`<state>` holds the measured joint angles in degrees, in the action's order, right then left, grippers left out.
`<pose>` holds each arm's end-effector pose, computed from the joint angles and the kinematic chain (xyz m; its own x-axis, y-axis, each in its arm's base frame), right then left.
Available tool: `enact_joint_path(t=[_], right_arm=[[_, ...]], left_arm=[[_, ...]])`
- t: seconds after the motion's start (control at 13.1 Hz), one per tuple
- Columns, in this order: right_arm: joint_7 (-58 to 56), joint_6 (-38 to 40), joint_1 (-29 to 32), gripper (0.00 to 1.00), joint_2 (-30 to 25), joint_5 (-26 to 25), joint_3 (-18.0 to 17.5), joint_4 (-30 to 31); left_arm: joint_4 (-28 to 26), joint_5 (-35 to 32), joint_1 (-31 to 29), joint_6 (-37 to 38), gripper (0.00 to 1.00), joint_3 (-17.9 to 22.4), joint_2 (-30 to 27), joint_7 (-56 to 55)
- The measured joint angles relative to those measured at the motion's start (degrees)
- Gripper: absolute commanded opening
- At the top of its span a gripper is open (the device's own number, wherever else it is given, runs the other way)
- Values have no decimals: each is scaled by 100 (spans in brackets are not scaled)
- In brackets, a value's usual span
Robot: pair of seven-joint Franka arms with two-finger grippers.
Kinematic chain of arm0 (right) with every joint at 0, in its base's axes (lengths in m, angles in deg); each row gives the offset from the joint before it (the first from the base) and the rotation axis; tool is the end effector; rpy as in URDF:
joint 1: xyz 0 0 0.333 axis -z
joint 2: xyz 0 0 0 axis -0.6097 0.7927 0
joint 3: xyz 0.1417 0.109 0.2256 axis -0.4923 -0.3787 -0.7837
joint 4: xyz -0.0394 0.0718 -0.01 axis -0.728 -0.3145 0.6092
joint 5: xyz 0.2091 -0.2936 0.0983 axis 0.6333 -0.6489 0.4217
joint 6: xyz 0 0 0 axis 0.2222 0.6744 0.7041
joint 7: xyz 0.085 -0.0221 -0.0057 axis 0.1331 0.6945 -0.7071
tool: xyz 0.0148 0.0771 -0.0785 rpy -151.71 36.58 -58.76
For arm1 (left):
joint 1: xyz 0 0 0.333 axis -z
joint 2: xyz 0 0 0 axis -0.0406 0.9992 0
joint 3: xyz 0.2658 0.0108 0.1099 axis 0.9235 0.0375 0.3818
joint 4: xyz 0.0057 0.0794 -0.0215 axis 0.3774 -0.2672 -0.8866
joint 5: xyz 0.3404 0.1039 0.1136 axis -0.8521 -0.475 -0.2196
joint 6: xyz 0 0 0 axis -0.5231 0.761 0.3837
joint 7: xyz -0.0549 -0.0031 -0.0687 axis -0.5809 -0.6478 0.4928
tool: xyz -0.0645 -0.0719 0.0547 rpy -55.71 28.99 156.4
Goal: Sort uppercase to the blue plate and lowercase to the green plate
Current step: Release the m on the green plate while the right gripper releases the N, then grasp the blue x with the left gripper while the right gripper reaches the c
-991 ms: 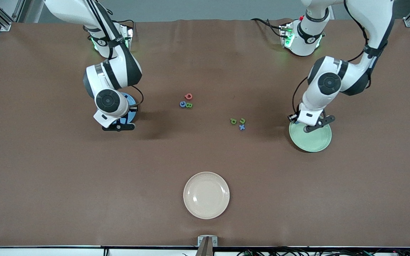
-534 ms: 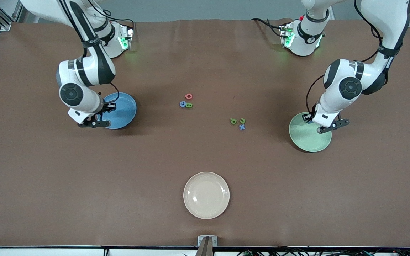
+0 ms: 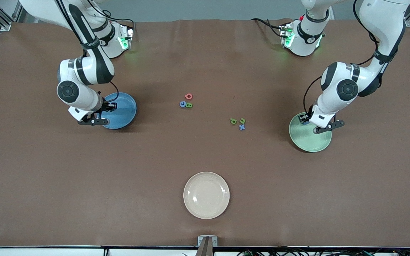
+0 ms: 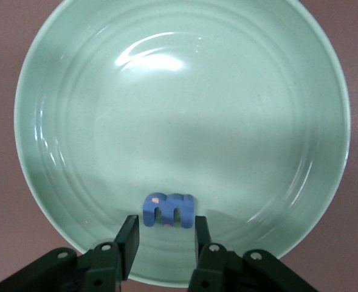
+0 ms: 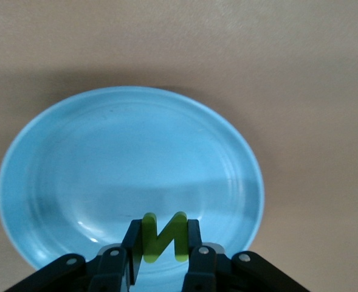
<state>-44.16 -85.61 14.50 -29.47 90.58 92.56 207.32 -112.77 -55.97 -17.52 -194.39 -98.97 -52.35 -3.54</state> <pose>0.4317 0.0682 0.2033 0.9646 -0.0363 -0.2612 -0.0266 -0.9988 0.0408 0.4565 -0.0587 0.1843 0.9563 0.2834 -0.0718 0.2810 -0.9588 -0.0419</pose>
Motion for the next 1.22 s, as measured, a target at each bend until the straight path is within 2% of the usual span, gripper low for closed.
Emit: enact_joint_path(t=[0.08,0.15,0.38,0.61,0.84,1.07,1.22], right_arm=[[-4,-41,-20,83,0,183,-9,30],[-4,-61,-56,100,0,257,-15,45],[31,-84,-254,100,-2,429,-37,54],[436,-116,-842,100,-55,888,-51,42],[1848,-129,-1559,100,-135,933,-71,-131],[3458,-165,-2208,100,-139,945,-86,-424],[4074,-205,-2473,100,-135,952,-89,-553]], left_arm=[[0,0,0,-7,87,0,0,1],[1,0,0,-15,89,-2,0,2],[26,0,-2,-31,96,-164,-19,-12],[104,0,8,-34,99,-657,-56,-703],[366,0,134,-40,99,-1070,-54,-1615],[740,0,563,-36,99,-1122,166,-2194],[995,0,840,-36,99,-1118,494,-2519]])
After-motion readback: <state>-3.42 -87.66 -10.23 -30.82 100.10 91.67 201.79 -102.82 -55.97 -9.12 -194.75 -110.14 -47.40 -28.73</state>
